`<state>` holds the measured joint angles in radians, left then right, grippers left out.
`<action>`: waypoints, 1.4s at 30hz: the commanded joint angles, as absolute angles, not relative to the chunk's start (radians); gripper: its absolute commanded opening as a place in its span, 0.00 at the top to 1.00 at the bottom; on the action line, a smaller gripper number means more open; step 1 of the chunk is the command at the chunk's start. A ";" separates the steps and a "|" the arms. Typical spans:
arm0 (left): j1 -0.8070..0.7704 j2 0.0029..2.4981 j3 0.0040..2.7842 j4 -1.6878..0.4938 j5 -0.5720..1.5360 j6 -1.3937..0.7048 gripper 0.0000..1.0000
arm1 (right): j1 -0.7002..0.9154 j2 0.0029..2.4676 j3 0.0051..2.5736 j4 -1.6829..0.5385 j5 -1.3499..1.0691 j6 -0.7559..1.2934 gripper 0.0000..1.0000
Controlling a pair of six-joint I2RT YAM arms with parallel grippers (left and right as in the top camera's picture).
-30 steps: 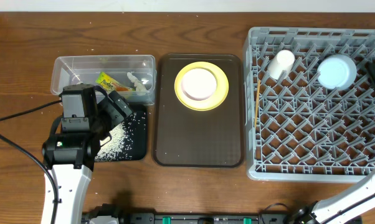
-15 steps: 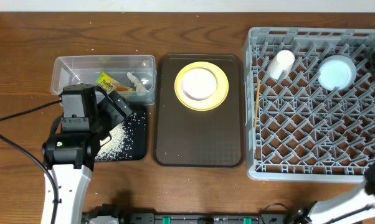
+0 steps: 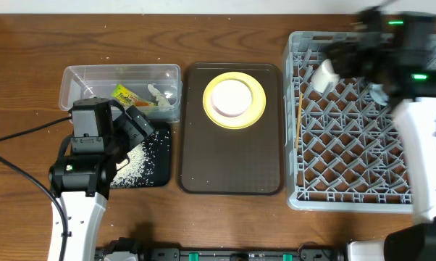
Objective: Sort waste into correct bins and load items into the dishwasher rack
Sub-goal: 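Move the right gripper to the pink bowl and grip its rim, then carry the pink bowl with the right gripper and set it in the rack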
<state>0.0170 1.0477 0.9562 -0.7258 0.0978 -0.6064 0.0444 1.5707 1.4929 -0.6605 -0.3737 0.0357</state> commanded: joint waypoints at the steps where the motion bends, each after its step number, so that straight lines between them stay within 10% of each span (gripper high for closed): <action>1: 0.021 1.051 0.970 -0.725 0.089 -0.607 0.05 | 0.208 1.603 1.499 -0.675 -0.152 0.002 0.53; 23: 0.021 1.051 0.970 -0.725 0.089 -0.607 0.05 | 0.704 2.045 1.499 -0.474 0.004 -0.106 0.53; 33: 0.021 1.051 0.970 -0.725 0.089 -0.607 0.05 | 0.706 2.046 1.501 -0.490 0.003 -0.102 0.99; 42: 0.021 1.051 0.970 -0.726 0.089 -0.607 0.05 | 0.702 1.802 1.502 -0.527 0.002 -0.050 0.99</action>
<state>0.0170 1.0477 0.9562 -0.7261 0.0978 -0.6064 0.6994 1.9480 1.4910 -0.5251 -0.0021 -0.0891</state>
